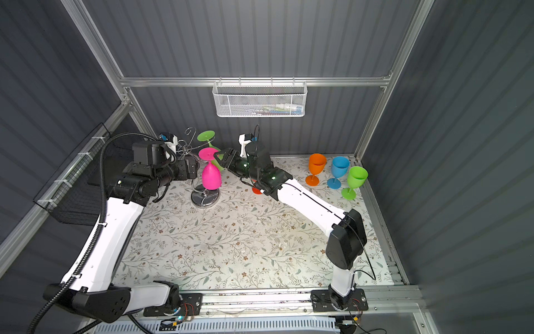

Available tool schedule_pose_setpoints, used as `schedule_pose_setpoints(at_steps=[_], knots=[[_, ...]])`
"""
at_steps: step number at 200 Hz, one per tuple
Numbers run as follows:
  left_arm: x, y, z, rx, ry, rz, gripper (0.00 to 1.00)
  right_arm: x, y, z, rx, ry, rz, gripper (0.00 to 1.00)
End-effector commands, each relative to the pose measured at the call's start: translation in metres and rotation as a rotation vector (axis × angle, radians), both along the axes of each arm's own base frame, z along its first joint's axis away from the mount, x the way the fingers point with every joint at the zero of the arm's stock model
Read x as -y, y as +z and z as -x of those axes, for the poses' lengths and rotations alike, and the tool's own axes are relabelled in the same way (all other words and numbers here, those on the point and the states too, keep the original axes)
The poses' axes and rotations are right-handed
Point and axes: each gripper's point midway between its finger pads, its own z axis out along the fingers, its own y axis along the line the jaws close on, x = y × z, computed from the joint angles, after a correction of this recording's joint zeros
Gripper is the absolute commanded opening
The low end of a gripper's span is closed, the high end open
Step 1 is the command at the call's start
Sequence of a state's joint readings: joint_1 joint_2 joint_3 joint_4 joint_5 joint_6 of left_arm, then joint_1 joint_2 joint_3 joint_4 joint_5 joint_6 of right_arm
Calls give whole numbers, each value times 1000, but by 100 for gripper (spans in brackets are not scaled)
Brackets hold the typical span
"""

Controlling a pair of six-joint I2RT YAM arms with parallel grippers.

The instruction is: Take the wine glass off the wine glass rack

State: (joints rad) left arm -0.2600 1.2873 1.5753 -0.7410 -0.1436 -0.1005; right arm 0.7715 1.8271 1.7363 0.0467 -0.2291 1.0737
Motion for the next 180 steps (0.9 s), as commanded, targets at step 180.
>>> schedule_pose_setpoints(at_steps=[180], knots=[[40, 31, 49, 304, -313, 119, 100, -21, -16, -49, -104, -29, -78, 44]])
